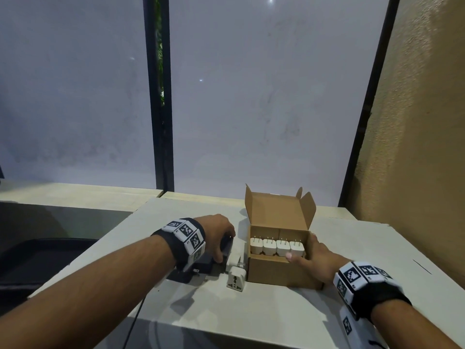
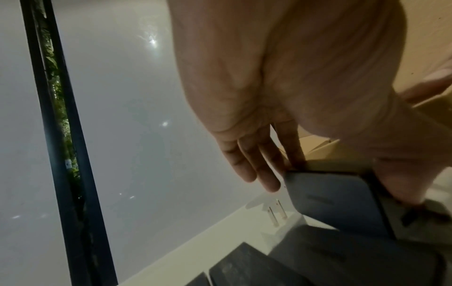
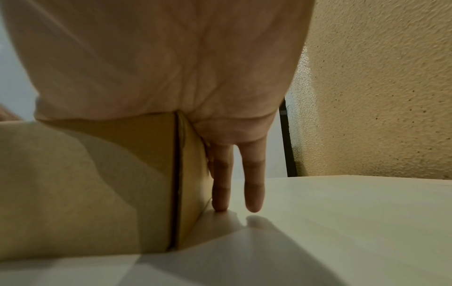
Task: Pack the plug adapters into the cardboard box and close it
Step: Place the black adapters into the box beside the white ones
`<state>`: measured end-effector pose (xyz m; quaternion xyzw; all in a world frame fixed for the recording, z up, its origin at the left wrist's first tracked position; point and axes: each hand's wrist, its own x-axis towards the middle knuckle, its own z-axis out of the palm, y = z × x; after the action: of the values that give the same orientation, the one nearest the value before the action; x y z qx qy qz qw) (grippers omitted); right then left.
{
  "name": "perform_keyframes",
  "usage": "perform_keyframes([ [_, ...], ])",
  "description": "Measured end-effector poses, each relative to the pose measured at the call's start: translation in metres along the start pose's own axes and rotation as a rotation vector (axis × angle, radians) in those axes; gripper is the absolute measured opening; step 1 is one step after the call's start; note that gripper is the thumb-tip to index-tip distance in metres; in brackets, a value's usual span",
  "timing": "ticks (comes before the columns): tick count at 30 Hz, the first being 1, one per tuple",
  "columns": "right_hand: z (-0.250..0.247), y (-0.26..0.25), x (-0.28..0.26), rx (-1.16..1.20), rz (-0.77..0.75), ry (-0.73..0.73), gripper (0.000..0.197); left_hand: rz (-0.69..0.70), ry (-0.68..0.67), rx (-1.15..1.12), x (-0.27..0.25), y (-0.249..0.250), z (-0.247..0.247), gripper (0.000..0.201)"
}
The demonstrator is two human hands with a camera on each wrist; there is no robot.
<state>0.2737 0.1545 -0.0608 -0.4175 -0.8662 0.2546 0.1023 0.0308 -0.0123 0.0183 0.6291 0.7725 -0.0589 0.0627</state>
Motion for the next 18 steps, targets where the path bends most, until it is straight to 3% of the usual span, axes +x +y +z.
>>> perform_keyframes([
  [7,0.002,0.004,0.005,0.015,0.007,0.001,0.146,0.042,0.228,-0.189,-0.001,0.008,-0.023,0.070],
  [11,0.002,0.002,0.003,0.024,0.006,0.012,0.146,0.105,0.258,-0.186,0.004,0.029,-0.028,0.068],
  [18,0.004,0.002,0.002,0.030,-0.007,0.036,0.141,0.123,0.317,-0.145,0.006,0.038,-0.033,0.082],
])
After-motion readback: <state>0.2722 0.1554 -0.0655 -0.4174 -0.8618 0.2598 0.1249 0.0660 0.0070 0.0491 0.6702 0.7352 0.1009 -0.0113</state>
